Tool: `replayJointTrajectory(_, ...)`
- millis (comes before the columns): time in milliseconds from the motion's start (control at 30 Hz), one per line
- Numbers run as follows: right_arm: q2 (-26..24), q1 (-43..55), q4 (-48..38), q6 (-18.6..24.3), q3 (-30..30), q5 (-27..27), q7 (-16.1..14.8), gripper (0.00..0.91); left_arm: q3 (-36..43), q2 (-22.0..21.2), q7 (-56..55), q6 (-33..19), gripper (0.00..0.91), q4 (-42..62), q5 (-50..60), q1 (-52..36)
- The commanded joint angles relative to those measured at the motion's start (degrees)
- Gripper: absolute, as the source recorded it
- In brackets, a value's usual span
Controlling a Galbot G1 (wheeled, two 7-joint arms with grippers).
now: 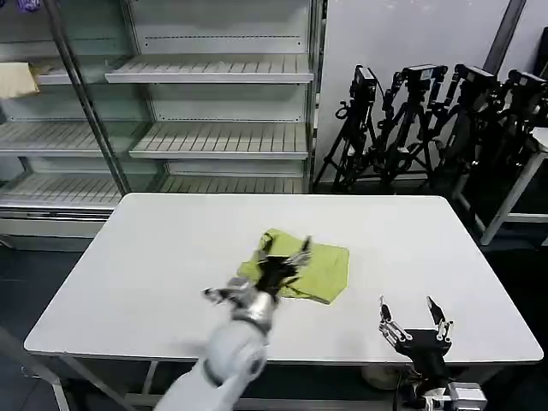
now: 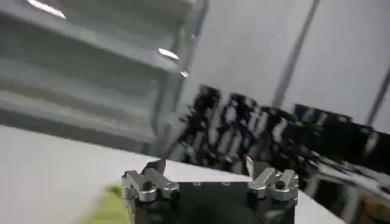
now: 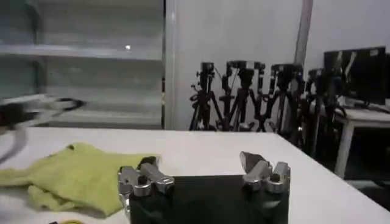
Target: Fold and organize the clothes.
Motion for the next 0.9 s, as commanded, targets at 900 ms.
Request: replayJointTrajectory(900,-1.8,0.9,-1.8,6.2,-0.5,1.1,0.0,0.907,-22.4,11.5,9.8,-0.1,0.907,-22.6,17.4,33.3)
